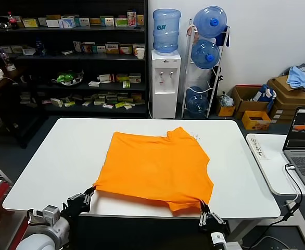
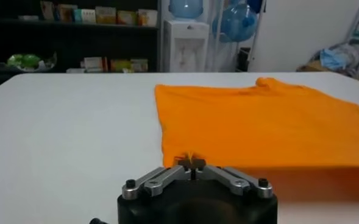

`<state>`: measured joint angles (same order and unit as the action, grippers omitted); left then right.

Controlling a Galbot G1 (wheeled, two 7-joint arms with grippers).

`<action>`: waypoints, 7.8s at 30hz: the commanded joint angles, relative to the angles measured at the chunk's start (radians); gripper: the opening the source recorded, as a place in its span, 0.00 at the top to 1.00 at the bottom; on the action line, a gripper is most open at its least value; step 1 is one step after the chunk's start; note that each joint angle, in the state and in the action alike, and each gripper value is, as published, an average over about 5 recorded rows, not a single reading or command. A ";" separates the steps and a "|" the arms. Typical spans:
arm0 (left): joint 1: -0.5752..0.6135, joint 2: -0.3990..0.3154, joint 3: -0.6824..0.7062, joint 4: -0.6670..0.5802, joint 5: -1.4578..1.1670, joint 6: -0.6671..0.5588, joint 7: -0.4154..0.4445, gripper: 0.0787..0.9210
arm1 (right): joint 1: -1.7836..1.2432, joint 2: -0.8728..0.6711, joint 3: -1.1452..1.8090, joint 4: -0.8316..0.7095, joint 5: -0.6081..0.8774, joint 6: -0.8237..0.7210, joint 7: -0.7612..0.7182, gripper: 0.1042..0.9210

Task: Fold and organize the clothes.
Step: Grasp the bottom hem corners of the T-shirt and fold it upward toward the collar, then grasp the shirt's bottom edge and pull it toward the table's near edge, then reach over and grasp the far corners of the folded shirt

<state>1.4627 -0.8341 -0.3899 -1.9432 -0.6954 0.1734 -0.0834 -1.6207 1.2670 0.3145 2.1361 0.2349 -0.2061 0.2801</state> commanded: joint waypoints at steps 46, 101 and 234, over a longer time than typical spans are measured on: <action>-0.192 -0.095 0.133 0.236 0.145 -0.048 0.048 0.12 | 0.087 -0.153 0.147 -0.149 0.098 -0.087 -0.151 0.12; -0.320 -0.069 0.179 0.327 0.033 -0.007 0.068 0.23 | 0.222 -0.059 0.049 -0.273 0.185 -0.176 -0.101 0.12; -0.974 -0.178 0.508 0.855 -0.148 0.143 0.117 0.12 | 1.215 0.182 -0.216 -1.208 0.313 -0.396 -0.056 0.12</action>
<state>0.5038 -1.0043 0.1060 -1.1057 -0.8499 0.3098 0.0302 -0.4173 1.4365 0.1049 0.9554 0.5552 -0.5949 0.2280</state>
